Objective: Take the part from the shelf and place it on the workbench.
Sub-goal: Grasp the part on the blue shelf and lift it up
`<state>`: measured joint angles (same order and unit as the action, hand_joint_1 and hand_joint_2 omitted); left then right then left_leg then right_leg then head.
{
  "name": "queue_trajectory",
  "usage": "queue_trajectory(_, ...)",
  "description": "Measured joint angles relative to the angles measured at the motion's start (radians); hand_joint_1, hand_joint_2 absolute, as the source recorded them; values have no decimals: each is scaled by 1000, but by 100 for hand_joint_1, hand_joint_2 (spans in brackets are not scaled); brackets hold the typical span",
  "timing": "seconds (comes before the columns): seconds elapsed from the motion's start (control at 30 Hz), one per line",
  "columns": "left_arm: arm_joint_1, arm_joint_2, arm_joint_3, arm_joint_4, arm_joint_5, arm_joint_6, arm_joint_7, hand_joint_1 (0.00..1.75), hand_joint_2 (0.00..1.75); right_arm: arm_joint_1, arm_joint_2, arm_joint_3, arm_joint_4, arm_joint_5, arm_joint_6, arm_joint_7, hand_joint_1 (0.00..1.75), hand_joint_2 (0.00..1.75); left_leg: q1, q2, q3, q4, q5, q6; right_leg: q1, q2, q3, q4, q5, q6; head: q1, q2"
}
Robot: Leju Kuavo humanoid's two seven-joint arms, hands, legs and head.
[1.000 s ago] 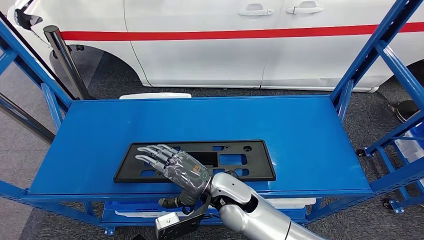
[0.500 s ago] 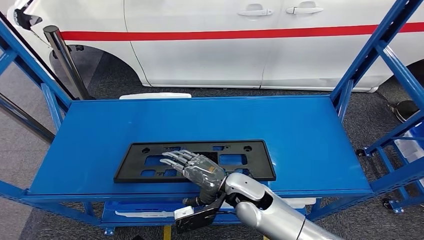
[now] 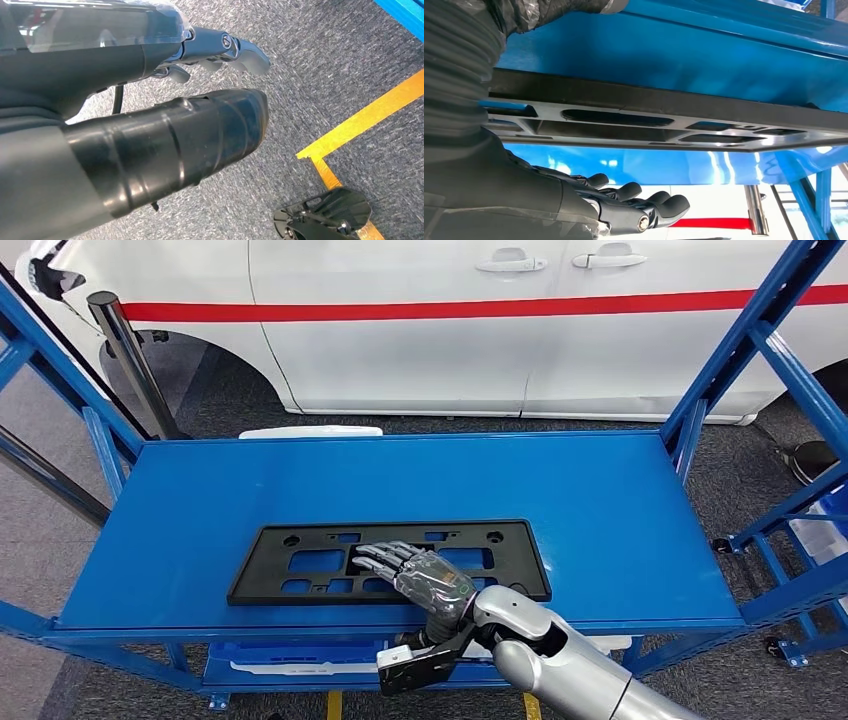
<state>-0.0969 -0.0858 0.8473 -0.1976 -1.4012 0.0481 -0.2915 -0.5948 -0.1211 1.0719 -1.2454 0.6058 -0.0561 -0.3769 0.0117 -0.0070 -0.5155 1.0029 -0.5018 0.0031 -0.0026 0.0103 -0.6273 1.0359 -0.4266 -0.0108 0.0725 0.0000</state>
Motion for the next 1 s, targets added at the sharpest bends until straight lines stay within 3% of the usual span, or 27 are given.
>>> queue_trajectory(0.37,0,0,0,0,-1,0,-1,0,0,2,-5,-3,1,3,-3,0,0,175,0,0,0,0,0,0,0,0,0,0,0,0,0,0)
queue_trajectory(1.0,3,0,2,0,-12,-1,2,0,0,3,-10,-54,-4,89,-87,35,0,175,0,0,0,0,0,0,0,0,0,0,0,0,0,0)
